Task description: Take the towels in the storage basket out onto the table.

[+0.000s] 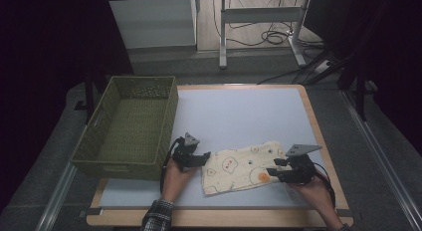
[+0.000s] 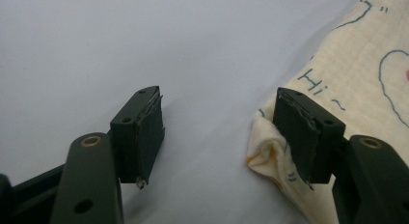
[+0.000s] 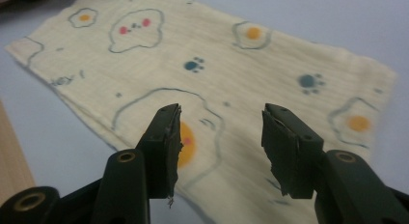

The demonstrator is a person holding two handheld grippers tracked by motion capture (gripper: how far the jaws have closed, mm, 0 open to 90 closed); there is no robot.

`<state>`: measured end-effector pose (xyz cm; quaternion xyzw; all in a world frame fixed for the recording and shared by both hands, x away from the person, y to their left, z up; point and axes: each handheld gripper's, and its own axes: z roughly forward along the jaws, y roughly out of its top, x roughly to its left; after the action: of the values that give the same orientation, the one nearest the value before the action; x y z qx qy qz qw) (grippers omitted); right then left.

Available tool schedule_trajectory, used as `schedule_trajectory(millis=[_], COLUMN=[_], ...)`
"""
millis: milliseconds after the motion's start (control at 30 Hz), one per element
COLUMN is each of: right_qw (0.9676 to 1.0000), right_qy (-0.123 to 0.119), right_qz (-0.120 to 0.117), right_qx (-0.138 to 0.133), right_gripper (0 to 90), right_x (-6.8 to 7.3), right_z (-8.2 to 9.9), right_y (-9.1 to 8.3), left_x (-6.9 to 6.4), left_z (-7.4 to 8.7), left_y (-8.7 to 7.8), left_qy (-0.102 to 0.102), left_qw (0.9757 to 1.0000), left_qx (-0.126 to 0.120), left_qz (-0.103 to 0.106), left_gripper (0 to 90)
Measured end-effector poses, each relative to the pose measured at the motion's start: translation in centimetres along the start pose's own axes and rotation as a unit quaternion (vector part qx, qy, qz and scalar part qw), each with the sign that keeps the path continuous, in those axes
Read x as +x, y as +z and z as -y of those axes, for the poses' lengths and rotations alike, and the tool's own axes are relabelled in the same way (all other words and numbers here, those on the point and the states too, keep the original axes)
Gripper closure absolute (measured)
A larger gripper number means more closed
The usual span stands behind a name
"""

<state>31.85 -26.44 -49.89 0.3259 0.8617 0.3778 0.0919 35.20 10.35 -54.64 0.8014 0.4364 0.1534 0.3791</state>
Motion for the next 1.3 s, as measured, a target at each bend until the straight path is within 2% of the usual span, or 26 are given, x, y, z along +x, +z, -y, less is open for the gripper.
schedule_trajectory(millis=[300,400,767,833,1200,1300], right_qw=[0.9991,0.9979,0.9899,0.9884,0.9816,0.9806], right_qy=[-0.024,-0.034,-0.072,-0.084,-0.115,-0.128], right_qz=[-0.036,-0.054,-0.120,-0.124,-0.148,-0.143], right_qx=[0.002,0.007,0.020,0.023,0.035,0.039], right_gripper=[49.6,52.4,60.0,59.9,60.0,58.1], right_x=[3.2,4.5,9.4,10.2,13.9,14.6], right_z=[-1.2,-1.6,-3.4,-3.7,-5.0,-5.2], right_y=[2.4,3.5,7.4,7.9,10.5,11.2], left_x=[0.0,0.0,0.0,0.0,0.0,0.0], left_z=[0.0,0.0,0.0,0.0,0.0,0.0], left_y=[0.0,0.0,0.0,0.0,0.0,0.0], left_qy=[-0.001,-0.001,-0.003,-0.003,-0.003,-0.003], left_qw=[1.0000,1.0000,1.0000,1.0000,1.0000,1.0000], left_qx=[0.000,0.000,-0.001,-0.001,-0.001,-0.001], left_qz=[-0.001,-0.001,-0.001,-0.002,-0.002,-0.002], left_gripper=[36.0,36.1,36.6,36.7,36.9,36.9])
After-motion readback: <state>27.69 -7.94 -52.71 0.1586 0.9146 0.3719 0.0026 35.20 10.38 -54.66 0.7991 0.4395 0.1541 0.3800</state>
